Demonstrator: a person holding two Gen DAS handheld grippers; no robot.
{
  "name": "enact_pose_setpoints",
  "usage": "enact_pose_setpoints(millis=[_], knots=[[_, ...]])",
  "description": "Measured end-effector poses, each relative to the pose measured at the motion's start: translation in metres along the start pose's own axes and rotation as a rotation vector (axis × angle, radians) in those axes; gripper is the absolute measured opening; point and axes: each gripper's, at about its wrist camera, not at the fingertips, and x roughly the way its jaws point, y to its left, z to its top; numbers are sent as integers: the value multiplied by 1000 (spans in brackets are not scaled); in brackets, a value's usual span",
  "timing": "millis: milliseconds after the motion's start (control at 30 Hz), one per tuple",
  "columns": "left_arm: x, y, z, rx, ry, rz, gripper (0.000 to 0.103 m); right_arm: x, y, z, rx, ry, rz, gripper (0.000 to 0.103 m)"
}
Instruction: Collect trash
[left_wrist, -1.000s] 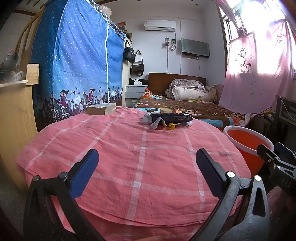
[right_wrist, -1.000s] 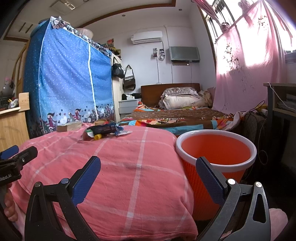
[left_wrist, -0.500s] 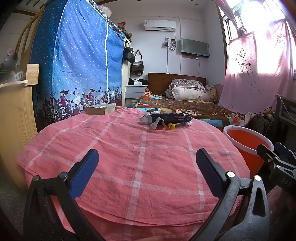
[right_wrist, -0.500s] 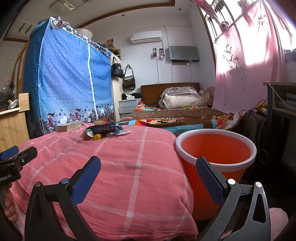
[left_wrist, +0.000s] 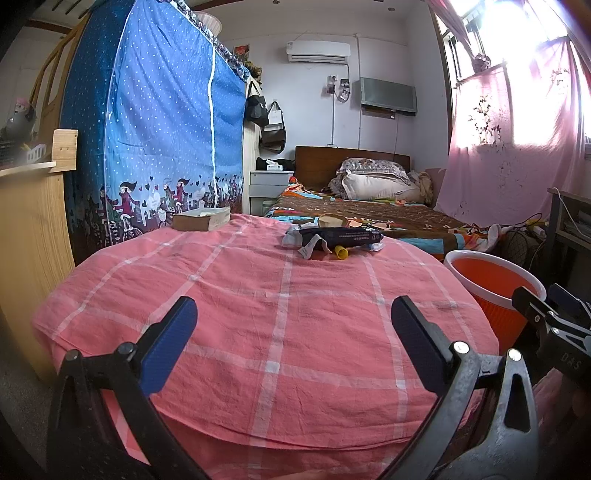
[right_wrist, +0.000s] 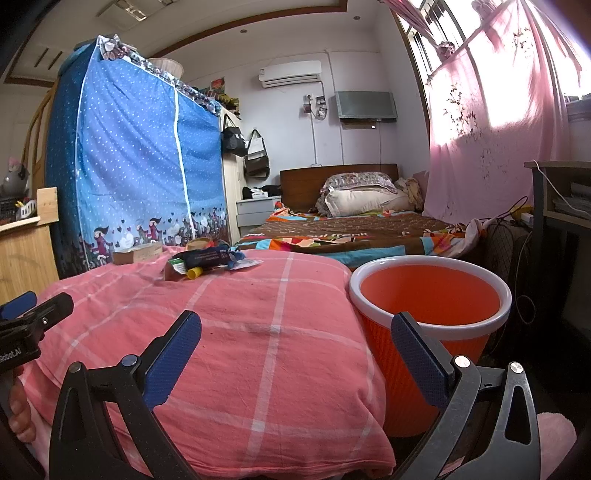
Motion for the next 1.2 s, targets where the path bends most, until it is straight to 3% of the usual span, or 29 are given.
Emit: enact_pose_setpoints(millis=[1200], knots=[[1,-2,0,7,10,0,103,2,-1,-3,9,16,5,103]])
